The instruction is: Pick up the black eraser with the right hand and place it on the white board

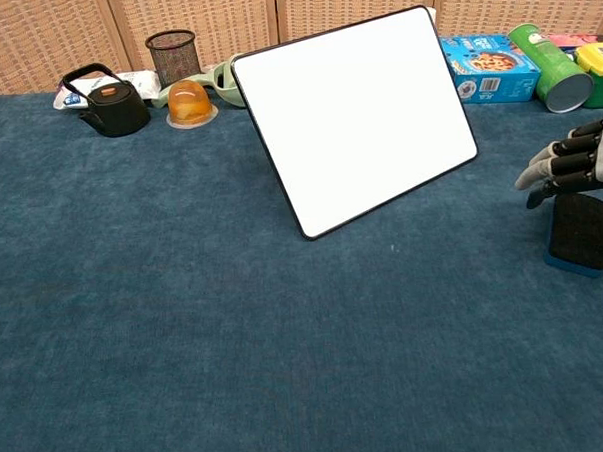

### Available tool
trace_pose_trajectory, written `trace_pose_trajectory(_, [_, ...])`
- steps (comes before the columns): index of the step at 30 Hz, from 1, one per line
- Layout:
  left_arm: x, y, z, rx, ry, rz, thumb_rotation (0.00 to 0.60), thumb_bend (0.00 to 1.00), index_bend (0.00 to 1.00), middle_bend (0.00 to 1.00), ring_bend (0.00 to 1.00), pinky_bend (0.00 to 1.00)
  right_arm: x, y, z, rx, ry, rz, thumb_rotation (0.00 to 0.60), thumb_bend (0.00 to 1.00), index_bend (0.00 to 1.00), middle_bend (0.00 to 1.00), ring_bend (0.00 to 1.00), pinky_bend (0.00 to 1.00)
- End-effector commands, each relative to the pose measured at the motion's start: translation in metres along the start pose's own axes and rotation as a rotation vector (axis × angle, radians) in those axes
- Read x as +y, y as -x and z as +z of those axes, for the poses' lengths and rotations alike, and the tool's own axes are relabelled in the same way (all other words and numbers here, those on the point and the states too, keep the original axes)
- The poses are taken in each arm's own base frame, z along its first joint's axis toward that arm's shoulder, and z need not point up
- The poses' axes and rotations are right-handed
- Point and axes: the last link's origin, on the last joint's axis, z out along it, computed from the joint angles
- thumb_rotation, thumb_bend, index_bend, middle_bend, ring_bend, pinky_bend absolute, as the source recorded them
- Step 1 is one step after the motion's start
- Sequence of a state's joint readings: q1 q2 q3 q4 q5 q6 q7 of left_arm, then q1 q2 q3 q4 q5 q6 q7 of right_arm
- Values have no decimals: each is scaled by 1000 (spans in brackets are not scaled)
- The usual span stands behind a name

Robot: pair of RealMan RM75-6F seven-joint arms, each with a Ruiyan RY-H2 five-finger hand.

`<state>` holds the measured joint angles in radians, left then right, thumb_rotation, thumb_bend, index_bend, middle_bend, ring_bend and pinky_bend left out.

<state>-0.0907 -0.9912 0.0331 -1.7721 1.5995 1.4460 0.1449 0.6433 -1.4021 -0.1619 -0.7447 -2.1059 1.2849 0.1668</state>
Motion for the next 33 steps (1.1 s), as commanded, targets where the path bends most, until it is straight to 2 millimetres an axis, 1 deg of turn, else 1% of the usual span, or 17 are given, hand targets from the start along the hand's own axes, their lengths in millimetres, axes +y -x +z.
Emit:
trace_pose_trajectory(1, [0,0,0,-2,2,1,600,155,0,0,0,5,3,2,9,-31,-10,-29,600,115,230,206,203,306])
trace_pose_trajectory(8, [0,-1,0,2,0,-4,600,154,0,0,0,4,4,7,20,-74,-19,-51,600,135,274,239,211,319])
trace_pose_trajectory(11, [-2,-2,0,4,-4,-8,600,155,0,0,0,4,3,8,22,-80,-23,-51,600,166,338,297,249,347])
trace_pose_trajectory(14, [-2,-2,1,4,-4,-10,600,155,0,0,0,4,-1,7,25,-65,-28,-39,600,223,415,370,309,368])
trace_pose_trajectory(17, [-2,-2,1,-1,1,-11,600,154,0,0,0,5,-9,7,31,-24,-42,-27,600,296,493,449,393,396])
trace_pose_trajectory(19, [-3,-3,1,3,-2,-15,600,154,0,0,0,5,-11,5,33,14,-40,-15,600,332,542,522,468,457])
trace_pose_trajectory(22, [-4,-4,1,6,-5,-20,600,154,0,0,0,4,-13,3,34,71,-12,30,600,342,586,602,546,538])
trace_pose_trajectory(27, [-4,-4,1,2,0,-19,600,154,0,0,0,5,-10,1,31,155,95,125,600,337,626,649,592,594])
trace_pose_trajectory(33, [-4,-4,0,1,4,-20,600,155,0,0,0,5,-6,1,30,226,229,242,600,337,636,659,603,630])
